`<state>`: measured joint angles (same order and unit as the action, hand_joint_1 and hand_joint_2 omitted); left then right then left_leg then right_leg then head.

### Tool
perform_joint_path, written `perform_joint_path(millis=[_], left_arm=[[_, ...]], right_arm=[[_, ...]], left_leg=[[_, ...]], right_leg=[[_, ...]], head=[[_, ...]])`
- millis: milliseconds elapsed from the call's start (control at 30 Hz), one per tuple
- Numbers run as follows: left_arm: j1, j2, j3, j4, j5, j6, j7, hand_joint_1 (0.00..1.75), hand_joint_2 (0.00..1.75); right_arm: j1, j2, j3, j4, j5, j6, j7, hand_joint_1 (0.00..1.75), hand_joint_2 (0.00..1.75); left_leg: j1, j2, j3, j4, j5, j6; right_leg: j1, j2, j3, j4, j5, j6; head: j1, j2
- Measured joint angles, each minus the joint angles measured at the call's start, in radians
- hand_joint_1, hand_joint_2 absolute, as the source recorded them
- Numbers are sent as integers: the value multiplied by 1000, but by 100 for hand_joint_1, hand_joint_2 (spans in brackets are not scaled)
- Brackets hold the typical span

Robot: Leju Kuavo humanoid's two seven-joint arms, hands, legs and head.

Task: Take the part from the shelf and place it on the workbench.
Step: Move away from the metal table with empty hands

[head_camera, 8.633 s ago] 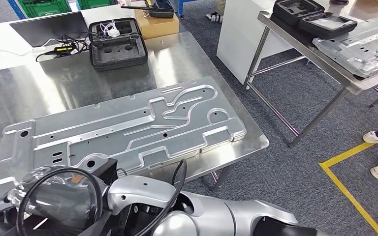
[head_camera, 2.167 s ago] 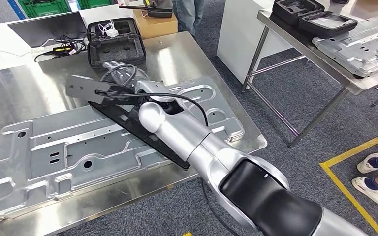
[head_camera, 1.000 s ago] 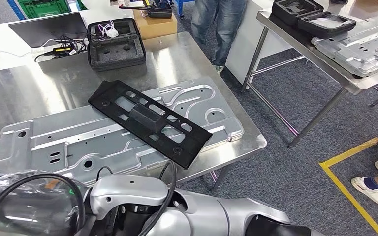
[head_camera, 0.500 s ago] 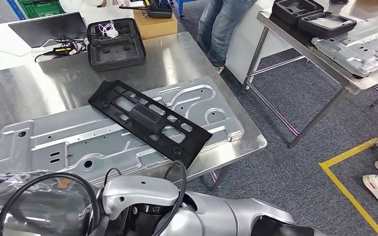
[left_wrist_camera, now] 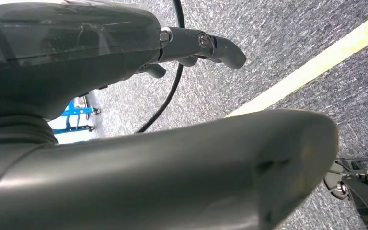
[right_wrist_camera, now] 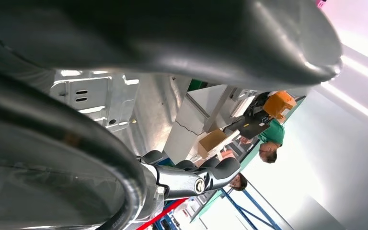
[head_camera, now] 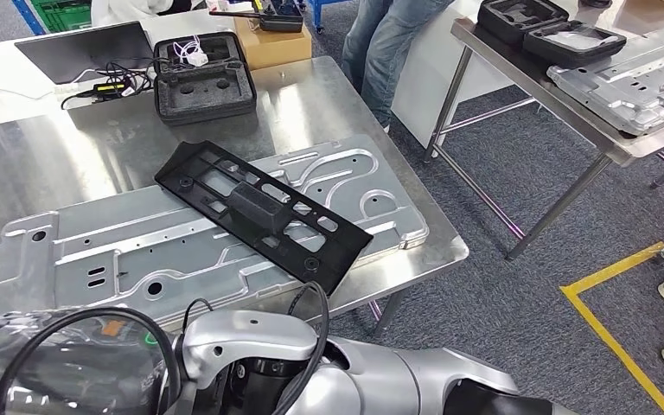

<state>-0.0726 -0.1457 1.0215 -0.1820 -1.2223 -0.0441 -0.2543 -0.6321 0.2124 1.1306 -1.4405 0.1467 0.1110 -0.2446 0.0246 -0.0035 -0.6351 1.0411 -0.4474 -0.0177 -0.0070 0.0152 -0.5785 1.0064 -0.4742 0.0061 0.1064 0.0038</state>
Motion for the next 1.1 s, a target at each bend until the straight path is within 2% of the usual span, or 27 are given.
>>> perform_joint_path(millis=[267,367,433,500,567,600,633,667,700,767,800,867,933,967,1000,1067,1100], left_arm=[[-6,0,20,0,9,3,0,0,0],[-6,0,23,0,12,3,0,0,0],[-7,0,26,0,13,4,0,0,0],[-8,-1,27,0,14,6,0,0,0],[-9,-1,28,0,15,9,0,0,0],[-9,-1,29,0,16,10,0,0,0],[-9,-1,29,0,16,11,0,0,0],[-9,-1,29,0,16,12,0,0,0],[-9,-1,30,0,17,12,0,0,0],[-9,-1,33,0,19,12,0,0,0],[-9,-1,34,0,19,12,0,0,0],[-9,-2,37,0,19,11,0,0,0],[-8,-2,39,0,19,11,0,0,0],[-8,-2,40,0,19,11,0,0,0],[-7,-2,41,0,20,11,0,0,0],[-7,-2,43,1,20,10,0,0,0],[-7,-2,43,1,20,9,0,0,0]], right_arm=[[-9,-5,6,-1,-10,0,1,0,0],[-10,-6,7,-1,-16,1,1,0,0],[-12,-6,7,-2,-18,1,1,0,0],[-15,-8,7,-2,-20,3,0,0,0],[-17,-11,7,-2,-23,3,0,0,0],[-17,-13,7,-2,-25,4,0,0,0],[-17,-15,7,-2,-29,4,-1,0,0],[-17,-16,7,-3,-31,4,-1,0,0],[-18,-16,8,-3,-33,4,-1,0,0],[-20,-16,8,-4,-34,4,-1,0,0],[-21,-16,8,-4,-35,5,-1,0,0],[-22,-16,8,-4,-35,5,-1,0,0],[-22,-16,8,-4,-35,6,-1,0,0],[-22,-16,8,-5,-36,6,-1,0,0],[-23,-16,8,-5,-36,6,-1,0,0],[-23,-16,8,-5,-37,7,-1,0,0],[-22,-16,8,-5,-38,7,-1,0,0]], left_leg=[[-7,0,0,2,-2,3],[-11,0,0,4,-3,10],[-6,1,3,-4,3,20],[-1,4,5,-13,12,30],[-1,6,3,-13,15,33],[-2,6,2,-13,16,33],[-1,7,1,-13,17,32],[-1,7,0,-13,19,30],[0,6,0,-12,21,27],[0,5,-2,-11,26,19],[-1,5,-4,-11,29,13],[-2,5,-8,-13,38,-1],[2,4,-12,-14,39,-15],[5,4,-18,0,22,-20],[7,4,-30,33,-10,-22],[9,4,-68,157,-100,-26],[10,4,-83,221,-134,-28]], right_leg=[[-9,0,0,-1,1,3],[-13,0,2,-3,2,11],[-14,-1,1,3,-6,17],[-13,-2,-24,64,-52,19],[-14,-2,-78,191,-123,19],[-14,-2,-101,249,-145,20],[-15,-3,-111,277,-150,21],[-15,-3,-102,268,-136,21],[-15,-4,-72,219,-108,20],[-13,-6,5,79,-50,16],[-11,-7,29,30,-34,13],[-3,-6,37,3,-25,6],[-5,-7,29,0,-12,-8],[-7,-8,25,-2,-4,-18],[-10,-10,18,-5,4,-26],[-11,-12,2,-5,18,-35],[-10,-12,-8,-5,25,-35]], head=[[0,0],[0,0],[0,0],[1,0],[2,0],[2,0],[2,0],[2,0],[2,0],[2,0],[2,0],[2,0],[2,0],[2,0],[2,0],[1,0],[1,0]])
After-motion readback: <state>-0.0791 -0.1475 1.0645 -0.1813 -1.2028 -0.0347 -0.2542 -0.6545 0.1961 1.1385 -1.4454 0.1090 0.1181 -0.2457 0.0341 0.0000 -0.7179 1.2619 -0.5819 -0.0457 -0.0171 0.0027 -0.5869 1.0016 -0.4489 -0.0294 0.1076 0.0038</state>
